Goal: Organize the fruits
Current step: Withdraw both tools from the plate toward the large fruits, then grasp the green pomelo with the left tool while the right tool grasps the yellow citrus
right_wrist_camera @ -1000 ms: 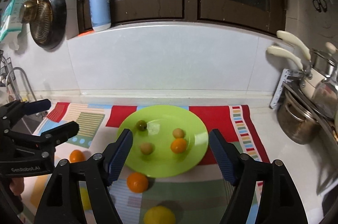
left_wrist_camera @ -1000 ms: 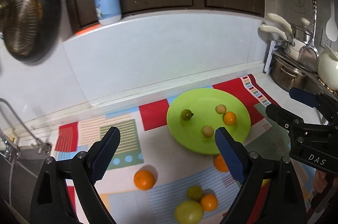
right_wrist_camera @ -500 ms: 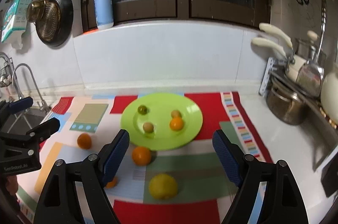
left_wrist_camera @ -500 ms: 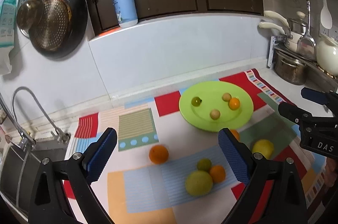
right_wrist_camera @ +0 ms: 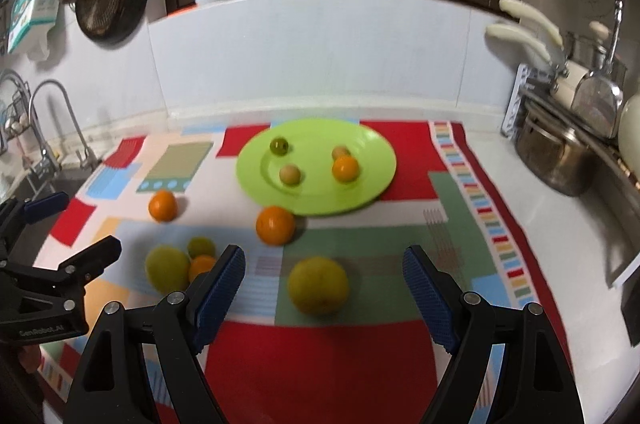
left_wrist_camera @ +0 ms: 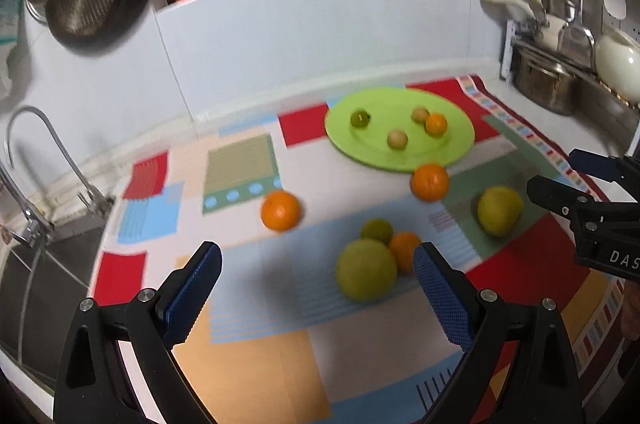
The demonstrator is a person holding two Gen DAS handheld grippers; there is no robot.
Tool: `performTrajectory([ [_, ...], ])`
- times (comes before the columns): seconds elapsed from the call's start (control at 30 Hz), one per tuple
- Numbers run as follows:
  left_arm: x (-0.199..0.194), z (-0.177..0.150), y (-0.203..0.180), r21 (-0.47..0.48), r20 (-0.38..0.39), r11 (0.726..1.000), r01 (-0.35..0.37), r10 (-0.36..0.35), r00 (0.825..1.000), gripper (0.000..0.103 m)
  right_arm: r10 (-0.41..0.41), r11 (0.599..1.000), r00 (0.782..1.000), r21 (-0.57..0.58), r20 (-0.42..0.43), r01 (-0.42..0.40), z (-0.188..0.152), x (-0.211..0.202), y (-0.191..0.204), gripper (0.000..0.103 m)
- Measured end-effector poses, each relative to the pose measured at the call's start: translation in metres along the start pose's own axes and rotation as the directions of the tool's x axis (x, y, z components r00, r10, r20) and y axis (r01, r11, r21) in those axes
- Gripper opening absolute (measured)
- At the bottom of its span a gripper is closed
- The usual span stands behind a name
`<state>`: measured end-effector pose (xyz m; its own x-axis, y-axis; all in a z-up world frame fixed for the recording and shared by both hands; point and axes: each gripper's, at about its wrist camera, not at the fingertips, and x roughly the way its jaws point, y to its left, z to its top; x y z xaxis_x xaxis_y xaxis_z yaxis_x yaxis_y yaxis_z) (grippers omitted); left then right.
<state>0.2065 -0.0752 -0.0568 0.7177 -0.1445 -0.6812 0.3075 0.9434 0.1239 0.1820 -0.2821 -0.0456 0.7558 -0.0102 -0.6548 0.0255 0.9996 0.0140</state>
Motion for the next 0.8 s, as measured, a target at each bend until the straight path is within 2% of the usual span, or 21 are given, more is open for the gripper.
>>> performTrajectory([
  [0.23, 0.026, -0.014, -0.008, 0.014, -0.061, 0.999, 0.047, -0.046, 0.997, 0.097, 0.012, 1.0, 0.996, -0.002, -0.083, -0.012, -0.018, 0.022, -0.002, 0.081],
  [0.43, 0.042, -0.02, -0.013, 0.047, -0.061, 0.993, 0.107, -0.104, 0.993, 0.092, 0.022, 1.0, 0.992, -0.007, -0.126, -0.023, -0.024, 0.039, -0.001, 0.081],
  [0.6, 0.054, -0.017, -0.01, 0.032, -0.085, 0.989, 0.142, -0.138, 0.987, 0.079, 0.028, 0.999, 0.988, -0.022, -0.151, -0.032, -0.025, 0.052, 0.002, 0.076],
  [0.8, 0.066, -0.016, -0.007, 0.006, -0.108, 0.983, 0.186, -0.184, 0.977, 0.067, 0.034, 0.999, 0.984, -0.014, -0.174, -0.037, -0.025, 0.065, 0.004, 0.069],
])
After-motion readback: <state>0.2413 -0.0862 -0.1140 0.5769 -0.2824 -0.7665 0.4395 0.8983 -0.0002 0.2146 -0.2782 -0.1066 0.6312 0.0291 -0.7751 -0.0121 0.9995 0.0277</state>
